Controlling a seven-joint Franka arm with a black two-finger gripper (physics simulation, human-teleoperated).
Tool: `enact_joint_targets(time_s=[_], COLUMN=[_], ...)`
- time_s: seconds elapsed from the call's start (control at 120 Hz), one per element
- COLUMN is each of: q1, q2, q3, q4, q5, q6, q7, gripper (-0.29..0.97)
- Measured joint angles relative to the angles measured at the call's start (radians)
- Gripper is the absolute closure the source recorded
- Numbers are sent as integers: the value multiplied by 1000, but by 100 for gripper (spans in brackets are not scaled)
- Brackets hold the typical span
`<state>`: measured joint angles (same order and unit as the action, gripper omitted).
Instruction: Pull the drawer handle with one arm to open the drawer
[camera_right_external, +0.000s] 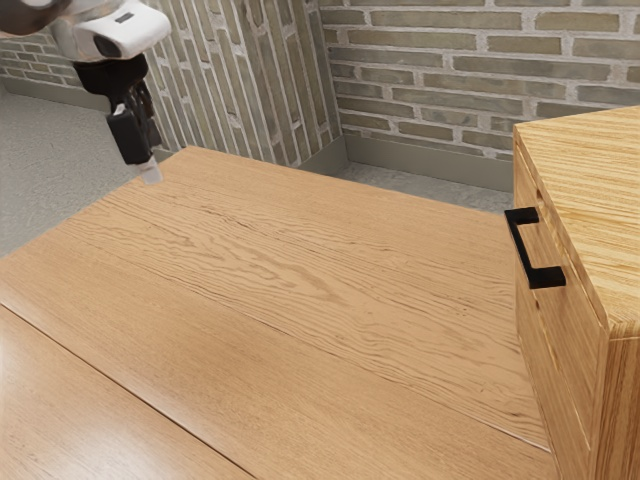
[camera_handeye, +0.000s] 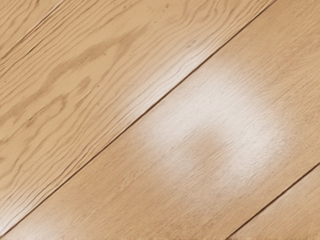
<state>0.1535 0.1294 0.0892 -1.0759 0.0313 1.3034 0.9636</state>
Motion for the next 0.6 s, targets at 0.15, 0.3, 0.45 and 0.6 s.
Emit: enact_joint_targets(time_s=[0.15,0.3,0.45,0.6], q1=[-1,-27,-66,-135], q2=[1,-10,-202,-297], q3=[-1,-3,-13,-27], q4=[-1,-11,-219,-360], q5=[2,2,-2,4], q6=[4,5,-6,-9], q7=[29,52,65,160], gripper=[0,0,0,0])
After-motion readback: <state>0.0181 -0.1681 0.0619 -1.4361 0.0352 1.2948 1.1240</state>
